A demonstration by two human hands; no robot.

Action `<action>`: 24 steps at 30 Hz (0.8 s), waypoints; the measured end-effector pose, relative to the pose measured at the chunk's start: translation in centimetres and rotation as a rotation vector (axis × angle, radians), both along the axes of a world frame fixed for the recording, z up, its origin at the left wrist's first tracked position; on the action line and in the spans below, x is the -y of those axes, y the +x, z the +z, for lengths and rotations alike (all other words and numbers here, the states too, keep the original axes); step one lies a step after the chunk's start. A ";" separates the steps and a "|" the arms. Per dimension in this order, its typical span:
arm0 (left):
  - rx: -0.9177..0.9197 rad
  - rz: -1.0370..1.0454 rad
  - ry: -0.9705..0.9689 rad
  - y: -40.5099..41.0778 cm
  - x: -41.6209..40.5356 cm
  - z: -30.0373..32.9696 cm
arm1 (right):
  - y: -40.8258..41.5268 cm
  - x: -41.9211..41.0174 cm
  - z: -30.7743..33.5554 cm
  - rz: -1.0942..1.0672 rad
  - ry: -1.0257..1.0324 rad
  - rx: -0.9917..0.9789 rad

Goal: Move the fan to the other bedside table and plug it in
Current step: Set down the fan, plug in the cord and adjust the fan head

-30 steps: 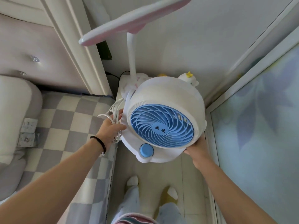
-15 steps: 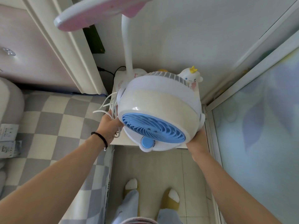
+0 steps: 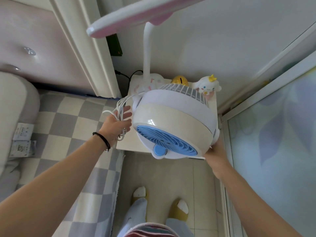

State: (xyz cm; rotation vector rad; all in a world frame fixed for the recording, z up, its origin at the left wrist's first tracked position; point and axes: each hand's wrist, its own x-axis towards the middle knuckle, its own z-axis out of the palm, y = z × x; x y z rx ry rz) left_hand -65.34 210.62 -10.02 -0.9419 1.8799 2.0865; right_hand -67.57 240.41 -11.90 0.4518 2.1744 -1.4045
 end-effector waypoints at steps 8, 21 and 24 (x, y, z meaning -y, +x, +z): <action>0.056 -0.084 -0.112 2.6 2.7 7.6 | 7.4 4.3 10.4 -0.439 -0.072 -0.419; -0.161 -0.212 -0.530 4.8 0.1 16.1 | 4.3 19.3 19.6 0.129 -0.649 0.257; -0.211 -0.320 -0.691 4.7 -0.8 17.5 | 3.2 18.8 20.6 0.126 -0.623 0.190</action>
